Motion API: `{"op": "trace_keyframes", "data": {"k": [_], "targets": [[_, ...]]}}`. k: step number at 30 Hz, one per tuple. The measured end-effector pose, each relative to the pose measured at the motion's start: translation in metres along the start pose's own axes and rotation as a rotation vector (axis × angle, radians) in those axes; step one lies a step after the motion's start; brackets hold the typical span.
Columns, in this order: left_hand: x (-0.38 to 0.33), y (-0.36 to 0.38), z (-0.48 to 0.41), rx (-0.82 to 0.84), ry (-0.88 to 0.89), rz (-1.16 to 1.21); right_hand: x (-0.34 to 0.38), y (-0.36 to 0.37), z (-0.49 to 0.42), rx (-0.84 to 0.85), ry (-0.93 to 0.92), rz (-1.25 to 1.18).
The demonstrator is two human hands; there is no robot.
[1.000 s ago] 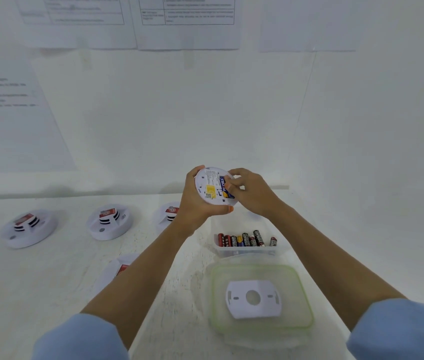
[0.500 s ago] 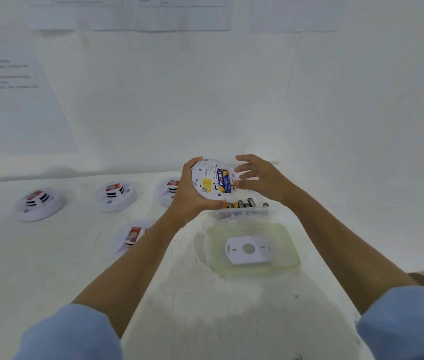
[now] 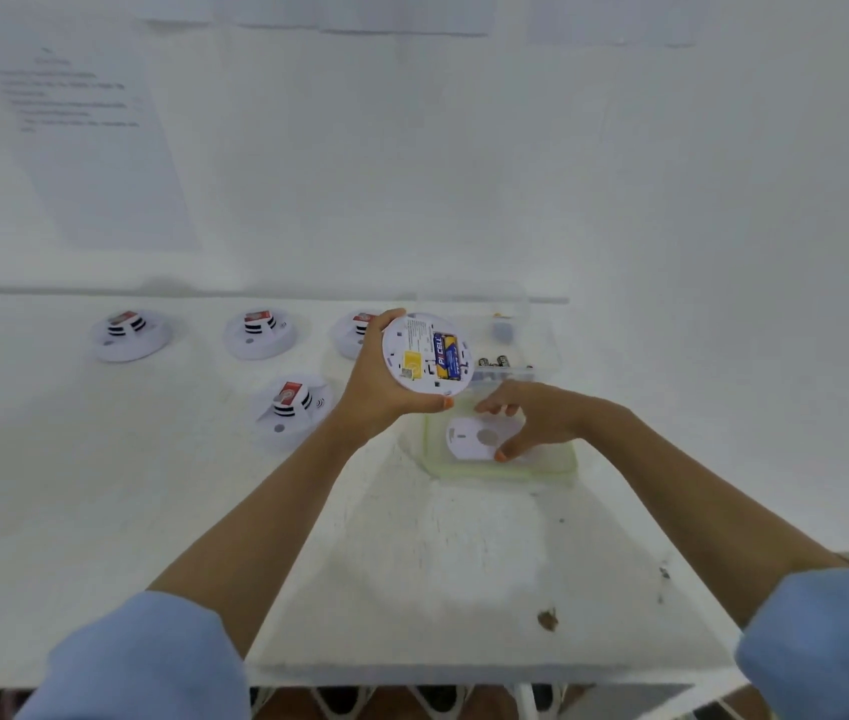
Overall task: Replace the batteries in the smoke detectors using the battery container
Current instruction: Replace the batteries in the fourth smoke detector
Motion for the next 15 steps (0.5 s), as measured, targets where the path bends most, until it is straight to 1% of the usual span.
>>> {"op": "trace_keyframes", "data": {"k": [4, 9, 12, 15], "targets": [[-0.002, -0.002, 0.010, 0.003, -0.010, -0.008, 0.001, 0.002, -0.003, -0.020, -0.021, 0.084], [-0.003, -0.002, 0.008, 0.002, 0.004, -0.004, 0.003, 0.003, -0.006, -0.033, -0.032, 0.127], [0.000, -0.001, -0.001, 0.001, -0.007, -0.008, 0.003, -0.004, -0.007, -0.050, -0.011, 0.133], [0.004, -0.004, -0.014, 0.008, -0.005, -0.013, -0.006, -0.029, 0.000, -0.110, 0.030, 0.066]]}}
Point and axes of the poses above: each hand's wrist, its own z-axis away from the middle knuckle, its own y-axis out of the palm, x = y × z, the point moved 5 cm from there along -z, towards the middle knuckle, and after that the axes turned 8 degrees about z, right-handed, at the moved point
